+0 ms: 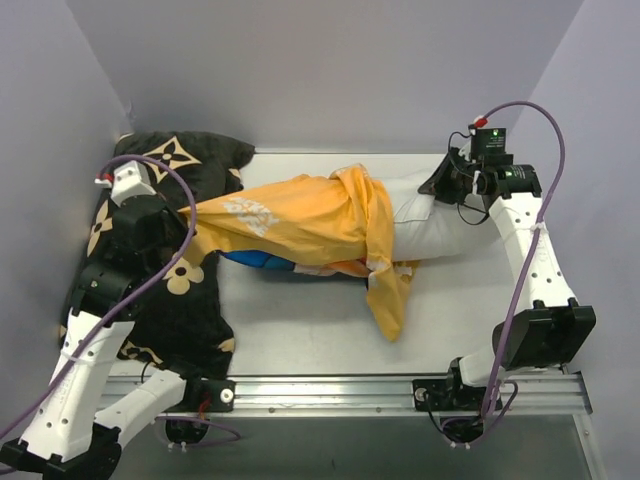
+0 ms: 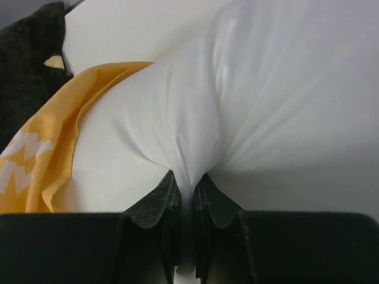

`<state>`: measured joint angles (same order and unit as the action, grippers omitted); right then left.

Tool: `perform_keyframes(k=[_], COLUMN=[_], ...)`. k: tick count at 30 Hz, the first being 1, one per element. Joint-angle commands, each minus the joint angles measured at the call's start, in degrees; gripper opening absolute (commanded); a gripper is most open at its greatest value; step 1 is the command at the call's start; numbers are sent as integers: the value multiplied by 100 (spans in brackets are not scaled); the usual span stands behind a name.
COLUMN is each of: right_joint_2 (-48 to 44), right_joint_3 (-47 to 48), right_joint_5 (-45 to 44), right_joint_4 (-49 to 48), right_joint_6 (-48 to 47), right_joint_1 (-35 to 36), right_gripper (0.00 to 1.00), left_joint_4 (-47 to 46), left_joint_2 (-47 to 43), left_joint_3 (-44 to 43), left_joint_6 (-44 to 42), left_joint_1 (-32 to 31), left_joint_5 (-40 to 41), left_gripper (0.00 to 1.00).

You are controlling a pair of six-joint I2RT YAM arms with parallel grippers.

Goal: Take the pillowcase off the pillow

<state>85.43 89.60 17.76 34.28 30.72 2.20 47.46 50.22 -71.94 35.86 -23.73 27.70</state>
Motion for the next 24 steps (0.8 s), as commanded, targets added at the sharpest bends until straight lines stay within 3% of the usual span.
perform_keyframes(k=[1,5,9,11,19,21,24], right_joint_2=[-228,-307,-412,-448,-712,-651,-414], right_joint_3=[356,339,277,277,128,110,102], right_joint_5=[-132,-299,-474,-545,-597,-659,-712], right_joint_4=[-133,8,96,122,158,210,316], right_joint_6=[75,4,-13,-13,-136,-268,-469], right_joint_1=[26,-52,-193,-202,-158,-79,368], right_gripper=[0,0,0,0,0,0,0], left_joint_4=[-193,-229,-237,-211,-290,-299,-484], left_joint_2=[93,488,944,1095,1359,1429,1656], left_joint_3=[-803,-1566,-1867,-1894,-2138,-2280,-2403], left_joint_6=[-623,-791,-677,-615,-781,-782,-843], left_joint_1=[771,1860,3676,4094,4148,4148,3894], left_joint_5=[552,369,-913,-1451,-1162,-1608,-3089], left_gripper=[0,0,0,0,0,0,0])
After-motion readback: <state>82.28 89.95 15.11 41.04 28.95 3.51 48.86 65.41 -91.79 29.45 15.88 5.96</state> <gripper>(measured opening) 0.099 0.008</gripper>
